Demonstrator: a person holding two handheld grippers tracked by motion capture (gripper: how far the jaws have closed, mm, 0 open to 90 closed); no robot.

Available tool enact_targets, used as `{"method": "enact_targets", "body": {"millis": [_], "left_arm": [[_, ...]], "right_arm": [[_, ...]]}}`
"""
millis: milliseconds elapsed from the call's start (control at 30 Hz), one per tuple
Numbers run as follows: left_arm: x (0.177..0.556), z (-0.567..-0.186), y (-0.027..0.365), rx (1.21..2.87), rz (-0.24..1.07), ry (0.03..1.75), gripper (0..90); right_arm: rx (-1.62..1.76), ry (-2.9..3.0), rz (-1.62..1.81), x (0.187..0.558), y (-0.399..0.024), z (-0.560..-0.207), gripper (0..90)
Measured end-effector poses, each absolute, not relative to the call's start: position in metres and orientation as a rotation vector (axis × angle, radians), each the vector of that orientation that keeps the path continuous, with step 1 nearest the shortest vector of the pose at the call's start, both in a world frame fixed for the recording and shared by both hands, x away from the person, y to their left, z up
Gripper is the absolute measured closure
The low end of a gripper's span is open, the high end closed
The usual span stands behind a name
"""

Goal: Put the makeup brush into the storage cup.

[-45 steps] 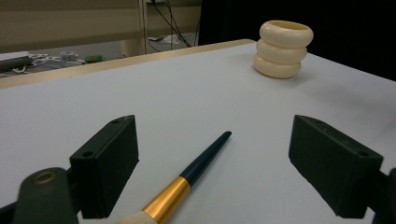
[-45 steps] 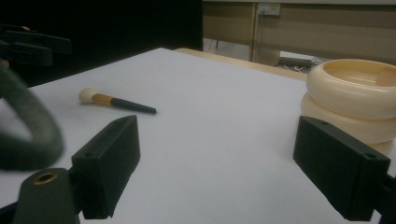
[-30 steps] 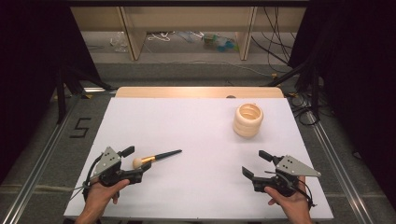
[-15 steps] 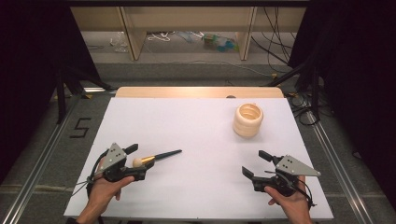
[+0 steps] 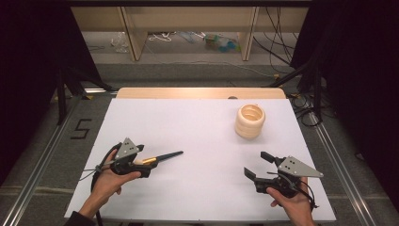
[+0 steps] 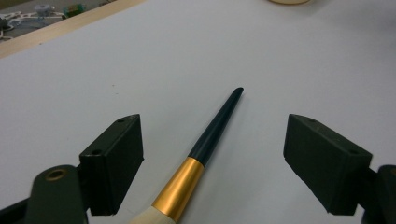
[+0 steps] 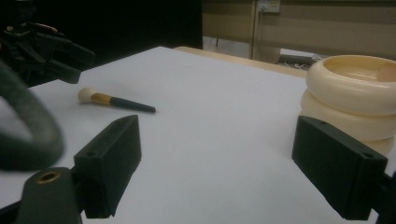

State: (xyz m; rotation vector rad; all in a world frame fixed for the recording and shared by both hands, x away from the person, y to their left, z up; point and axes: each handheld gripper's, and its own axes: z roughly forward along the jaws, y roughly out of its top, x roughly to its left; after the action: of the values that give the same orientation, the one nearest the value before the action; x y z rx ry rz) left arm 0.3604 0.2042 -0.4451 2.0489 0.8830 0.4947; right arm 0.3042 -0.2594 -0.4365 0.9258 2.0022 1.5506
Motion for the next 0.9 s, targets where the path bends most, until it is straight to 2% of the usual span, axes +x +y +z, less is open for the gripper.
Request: {"method": "enact_targets", "body": {"millis": [167, 467, 667, 900], "left_arm": [[0.374, -0.444, 0.202, 2.183, 0.461, 0.864, 21.7], [0.390, -0.443, 0.192, 2.291, 0.420, 0.861, 24.4], [0.403, -0.447, 0.181, 2.447, 0.387, 0.783, 26.7], [0.414, -0.444, 0.172, 2.530, 0.343, 0.742, 29.6]], "right_arm": [[0.928, 2.034, 1.552, 0.304, -0.260, -0.436, 17.4], [0.940, 1.966, 1.576, 0.304, -0.257, -0.437, 18.0], [0.936, 2.008, 1.579, 0.304, -0.257, -0.437, 18.1], [0.930, 2.013, 1.581, 0.304, -0.257, -0.437, 18.1]]}}
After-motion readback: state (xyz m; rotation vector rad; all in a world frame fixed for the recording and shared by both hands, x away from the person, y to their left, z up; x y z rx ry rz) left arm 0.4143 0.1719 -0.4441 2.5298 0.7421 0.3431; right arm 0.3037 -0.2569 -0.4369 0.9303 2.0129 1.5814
